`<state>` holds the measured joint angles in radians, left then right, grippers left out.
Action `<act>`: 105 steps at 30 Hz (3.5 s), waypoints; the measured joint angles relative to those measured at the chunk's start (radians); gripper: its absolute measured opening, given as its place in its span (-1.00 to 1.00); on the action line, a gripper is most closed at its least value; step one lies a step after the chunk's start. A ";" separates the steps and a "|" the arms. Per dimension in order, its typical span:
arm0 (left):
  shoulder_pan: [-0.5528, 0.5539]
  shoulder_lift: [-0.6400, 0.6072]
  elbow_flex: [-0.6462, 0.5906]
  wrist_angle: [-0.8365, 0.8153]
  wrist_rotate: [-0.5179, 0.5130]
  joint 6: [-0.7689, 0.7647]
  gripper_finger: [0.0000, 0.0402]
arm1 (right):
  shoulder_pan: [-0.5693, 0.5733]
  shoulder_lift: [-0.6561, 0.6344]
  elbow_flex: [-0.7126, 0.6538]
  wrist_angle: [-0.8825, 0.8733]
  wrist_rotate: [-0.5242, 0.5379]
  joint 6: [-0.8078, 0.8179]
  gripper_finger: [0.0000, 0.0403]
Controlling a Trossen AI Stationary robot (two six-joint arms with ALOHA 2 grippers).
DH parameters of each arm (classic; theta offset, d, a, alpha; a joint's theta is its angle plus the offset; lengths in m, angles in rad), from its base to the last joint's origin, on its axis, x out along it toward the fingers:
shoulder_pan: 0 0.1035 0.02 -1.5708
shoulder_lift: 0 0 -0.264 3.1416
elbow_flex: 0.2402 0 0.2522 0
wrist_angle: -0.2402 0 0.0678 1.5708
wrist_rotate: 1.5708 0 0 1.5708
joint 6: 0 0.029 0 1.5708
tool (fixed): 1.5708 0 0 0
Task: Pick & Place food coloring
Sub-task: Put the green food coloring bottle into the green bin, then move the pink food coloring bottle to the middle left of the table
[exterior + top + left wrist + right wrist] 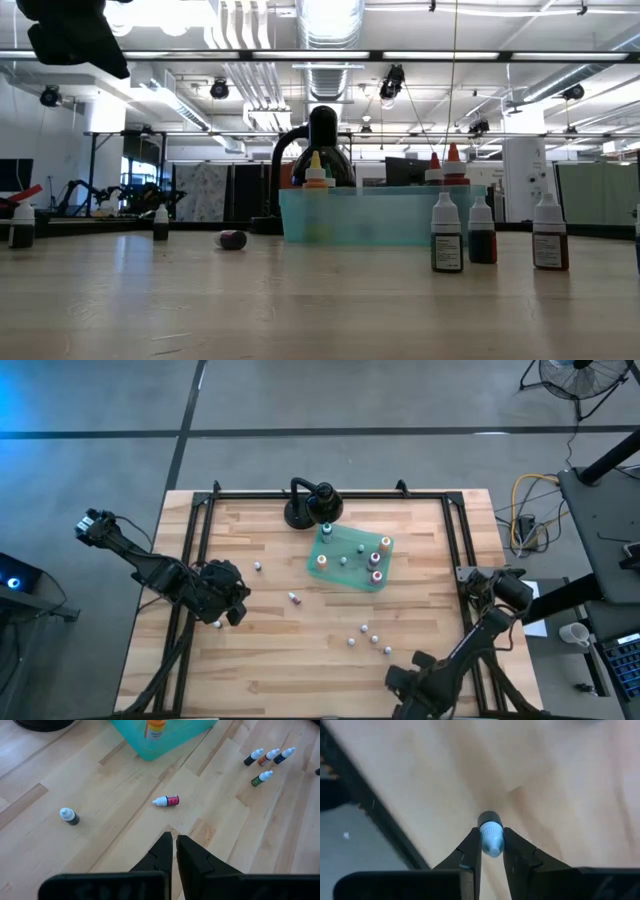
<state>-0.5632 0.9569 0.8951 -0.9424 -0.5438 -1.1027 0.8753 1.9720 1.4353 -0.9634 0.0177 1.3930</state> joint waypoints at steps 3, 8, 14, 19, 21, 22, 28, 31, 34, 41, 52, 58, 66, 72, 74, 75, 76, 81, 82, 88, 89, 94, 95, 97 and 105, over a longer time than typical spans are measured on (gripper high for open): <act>0.000 0.000 0.000 0.000 0.000 0.000 -1.00 | -0.053 -0.008 0.038 -0.090 0.021 0.018 -0.76; 0.000 0.000 0.000 -0.001 0.000 0.000 -1.00 | -0.195 -0.064 0.108 -0.241 0.176 0.013 -0.74; 0.000 0.000 0.000 0.000 0.000 0.000 -1.00 | -0.450 -0.155 0.163 -0.246 0.301 -0.204 -0.75; 0.000 0.000 0.000 0.000 0.000 0.000 -1.00 | -0.684 -0.151 0.176 -0.224 0.239 -0.427 -0.75; 0.000 0.000 0.000 0.000 0.000 0.000 -1.00 | -0.764 -0.147 0.177 -0.204 0.239 -0.492 -0.75; 0.000 0.000 0.000 0.000 0.000 0.000 -1.00 | -0.800 -0.146 0.177 -0.203 0.233 -0.514 -0.75; 0.000 0.000 0.000 0.000 0.000 0.000 -1.00 | -0.956 -0.136 0.169 -0.195 0.113 -0.609 -0.75; 0.000 0.000 0.000 0.000 0.000 0.000 -1.00 | -0.982 -0.115 0.169 -0.158 0.061 -0.638 -0.75; 0.000 0.000 0.000 0.000 0.000 0.000 -1.00 | -0.985 -0.080 0.168 -0.116 0.017 -0.669 -0.75; 0.000 0.000 0.000 0.000 0.000 0.000 -1.00 | -0.985 0.023 0.168 -0.126 0.008 -0.706 -0.75; 0.000 0.000 0.000 0.000 0.000 0.000 -1.00 | -0.985 0.095 0.169 -0.123 0.016 -0.768 -0.68; 0.000 0.000 0.000 0.000 0.000 0.000 -1.00 | -0.987 0.101 0.167 -0.093 0.012 -0.769 -0.57; 0.000 0.000 0.000 0.000 0.000 0.000 -1.00 | -0.995 0.115 0.166 -0.065 0.034 -0.756 -0.63; 0.000 0.000 0.000 0.000 0.000 0.000 -1.00 | -0.994 0.116 0.165 -0.068 0.035 -0.754 -0.59; 0.000 0.000 0.000 0.000 0.000 0.000 -1.00 | -0.995 0.116 0.165 -0.068 0.035 -0.753 -0.55; 0.000 0.000 0.000 0.000 0.000 0.000 -1.00 | -0.995 0.116 0.165 -0.068 0.035 -0.751 -0.53; 0.000 0.000 0.000 0.000 0.000 0.000 -1.00 | -0.994 0.116 0.165 -0.068 0.035 -0.747 -0.52; 0.000 0.000 0.000 0.000 0.000 0.000 -1.00 | -0.994 0.116 0.165 -0.065 0.035 -0.746 -0.42; 0.000 0.000 0.000 0.000 0.000 0.000 -1.00 | -0.994 0.116 0.165 -0.065 0.036 -0.746 -0.40; 0.000 0.000 0.000 0.000 0.000 0.000 -1.00 | -0.993 0.105 0.165 -0.073 0.037 -0.745 -0.33; 0.000 0.000 0.000 0.000 0.000 0.000 -1.00 | -0.993 0.099 0.165 -0.079 0.037 -0.742 -0.33; 0.000 0.000 0.000 0.000 0.000 0.000 -1.00 | -0.991 0.040 0.170 -0.085 0.037 -0.739 -0.33; 0.000 0.000 0.000 0.000 0.000 0.000 -1.00 | -0.990 0.027 0.175 -0.084 0.037 -0.739 -0.33; 0.000 0.000 0.000 0.000 0.000 0.000 -1.00 | -0.985 -0.006 0.182 -0.080 0.037 -0.742 -0.34; 0.000 0.000 0.000 0.000 0.000 0.000 -1.00 | -0.901 -0.130 0.223 -0.069 0.053 -0.794 -0.33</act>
<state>-0.5635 0.9573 0.8951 -0.9426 -0.5436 -1.1028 -0.0256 1.8423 1.6585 -1.0328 0.0711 0.5989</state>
